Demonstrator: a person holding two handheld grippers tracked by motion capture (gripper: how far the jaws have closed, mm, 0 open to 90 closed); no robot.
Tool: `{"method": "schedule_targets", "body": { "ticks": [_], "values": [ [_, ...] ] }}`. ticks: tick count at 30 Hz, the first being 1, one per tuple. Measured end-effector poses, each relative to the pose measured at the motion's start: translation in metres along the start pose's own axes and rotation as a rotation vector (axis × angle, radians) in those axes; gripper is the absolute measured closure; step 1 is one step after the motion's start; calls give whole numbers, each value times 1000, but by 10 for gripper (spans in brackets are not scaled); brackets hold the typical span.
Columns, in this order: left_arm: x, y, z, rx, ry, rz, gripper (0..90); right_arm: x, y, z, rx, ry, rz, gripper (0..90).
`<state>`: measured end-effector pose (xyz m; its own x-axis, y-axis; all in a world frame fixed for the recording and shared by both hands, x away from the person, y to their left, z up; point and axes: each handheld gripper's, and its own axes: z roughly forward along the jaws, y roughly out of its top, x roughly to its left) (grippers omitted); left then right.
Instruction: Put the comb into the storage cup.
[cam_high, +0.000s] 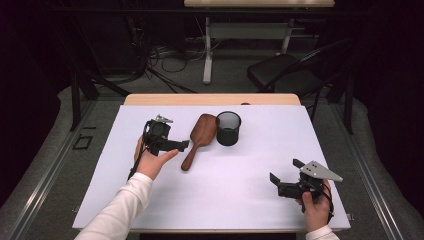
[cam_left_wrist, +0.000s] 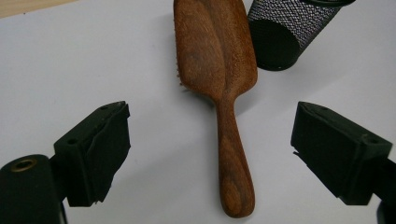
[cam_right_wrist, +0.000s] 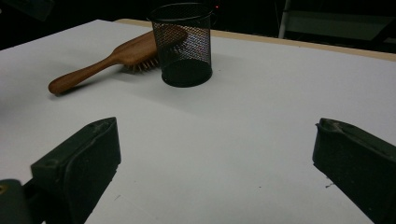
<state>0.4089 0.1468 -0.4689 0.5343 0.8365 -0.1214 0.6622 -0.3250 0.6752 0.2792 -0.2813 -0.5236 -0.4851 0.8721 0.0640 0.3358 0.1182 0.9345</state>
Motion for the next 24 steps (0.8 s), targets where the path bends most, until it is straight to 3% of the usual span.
{"method": "schedule_targets", "body": {
  "ticks": [24],
  "values": [
    [-13, 0, 27, 60, 18, 7, 230, -1, 0, 0, 10, 0, 0, 7]
  ]
}}
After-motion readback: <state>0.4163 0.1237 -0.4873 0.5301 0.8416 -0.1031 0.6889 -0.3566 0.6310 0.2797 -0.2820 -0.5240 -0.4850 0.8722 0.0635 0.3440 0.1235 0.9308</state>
